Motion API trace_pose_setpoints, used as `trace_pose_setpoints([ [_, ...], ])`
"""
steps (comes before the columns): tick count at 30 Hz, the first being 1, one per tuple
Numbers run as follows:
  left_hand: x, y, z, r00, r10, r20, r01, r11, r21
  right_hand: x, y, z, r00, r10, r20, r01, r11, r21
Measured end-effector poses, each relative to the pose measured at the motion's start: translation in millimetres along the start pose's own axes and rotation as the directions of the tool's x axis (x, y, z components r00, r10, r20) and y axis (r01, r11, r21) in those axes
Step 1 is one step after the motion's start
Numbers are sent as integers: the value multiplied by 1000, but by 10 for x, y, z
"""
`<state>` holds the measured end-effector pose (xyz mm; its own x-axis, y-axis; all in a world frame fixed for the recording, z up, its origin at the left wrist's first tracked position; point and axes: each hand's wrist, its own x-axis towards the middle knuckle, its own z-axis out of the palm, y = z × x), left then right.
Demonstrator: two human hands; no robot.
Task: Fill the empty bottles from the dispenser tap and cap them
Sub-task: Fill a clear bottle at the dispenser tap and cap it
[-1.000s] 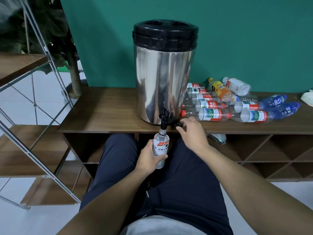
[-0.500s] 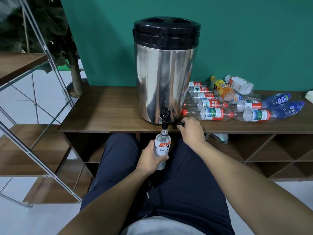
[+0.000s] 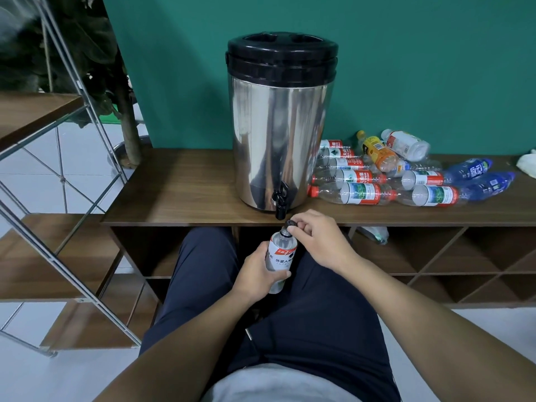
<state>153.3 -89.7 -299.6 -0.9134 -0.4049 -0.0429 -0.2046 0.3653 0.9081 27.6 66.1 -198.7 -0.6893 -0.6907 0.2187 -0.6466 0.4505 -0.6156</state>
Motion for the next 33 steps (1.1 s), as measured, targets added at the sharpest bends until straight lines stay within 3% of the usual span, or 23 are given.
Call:
trace_pose_setpoints([
  [10,-152,174,-143,997,76,20,-75,997,-33,-14,-242,-427,954,-161,252,200,970,-139],
  [16,-268,288,-322,994,95,57,-92,994,-53,20,-481,-647,914,-246,322,311,935,-171],
  [23,-448,464,-611,995,101,-6,-101,994,30,81,-845,-679,926,-273,259,351,876,-331],
  [33,-582,699,-1058,988,125,-93,-120,991,60,325,-1374,-689,882,-404,243,452,871,-192],
])
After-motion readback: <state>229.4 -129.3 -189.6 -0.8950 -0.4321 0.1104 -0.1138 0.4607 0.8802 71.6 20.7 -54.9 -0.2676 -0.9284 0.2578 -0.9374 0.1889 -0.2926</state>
